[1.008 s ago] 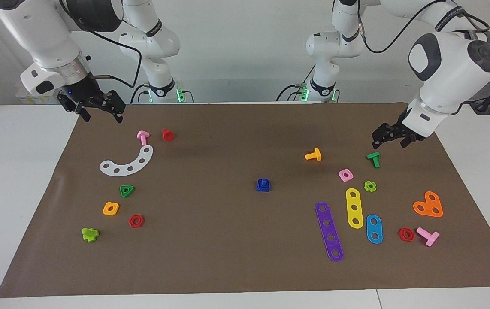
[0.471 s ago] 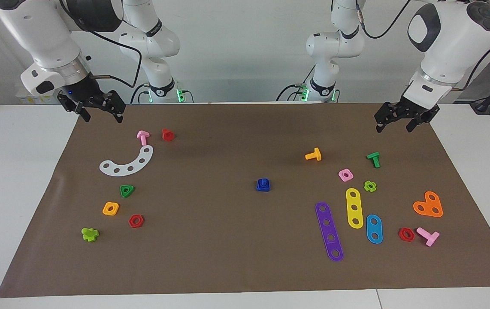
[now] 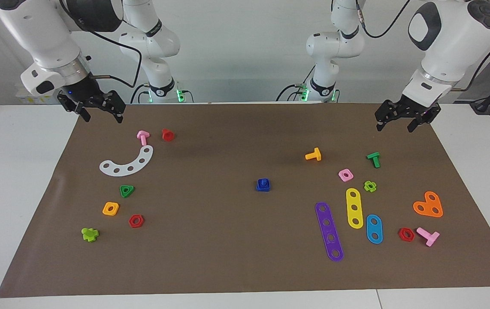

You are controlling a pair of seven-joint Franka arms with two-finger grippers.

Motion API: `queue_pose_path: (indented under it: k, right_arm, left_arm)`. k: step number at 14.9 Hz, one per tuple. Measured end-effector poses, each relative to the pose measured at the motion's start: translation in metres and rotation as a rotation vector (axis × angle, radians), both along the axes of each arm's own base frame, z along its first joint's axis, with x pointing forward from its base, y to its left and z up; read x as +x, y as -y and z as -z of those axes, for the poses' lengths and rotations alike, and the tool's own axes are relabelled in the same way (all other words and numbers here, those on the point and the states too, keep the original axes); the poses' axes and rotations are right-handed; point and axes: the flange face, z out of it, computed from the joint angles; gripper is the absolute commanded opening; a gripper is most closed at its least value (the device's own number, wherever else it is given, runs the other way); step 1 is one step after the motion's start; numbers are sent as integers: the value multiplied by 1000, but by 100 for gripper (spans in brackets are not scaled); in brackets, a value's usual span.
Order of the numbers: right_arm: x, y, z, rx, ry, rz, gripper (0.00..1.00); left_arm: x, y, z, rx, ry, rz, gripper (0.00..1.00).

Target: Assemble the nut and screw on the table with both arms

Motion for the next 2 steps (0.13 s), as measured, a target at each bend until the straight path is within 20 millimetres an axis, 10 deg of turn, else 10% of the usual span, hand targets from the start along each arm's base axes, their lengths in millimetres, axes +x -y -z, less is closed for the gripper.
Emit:
queue_pose_path:
  k: [2]
  right_arm:
    - [0, 0, 0, 0, 0, 0, 100]
  left_arm:
    - [0, 0, 0, 0, 0, 7, 100]
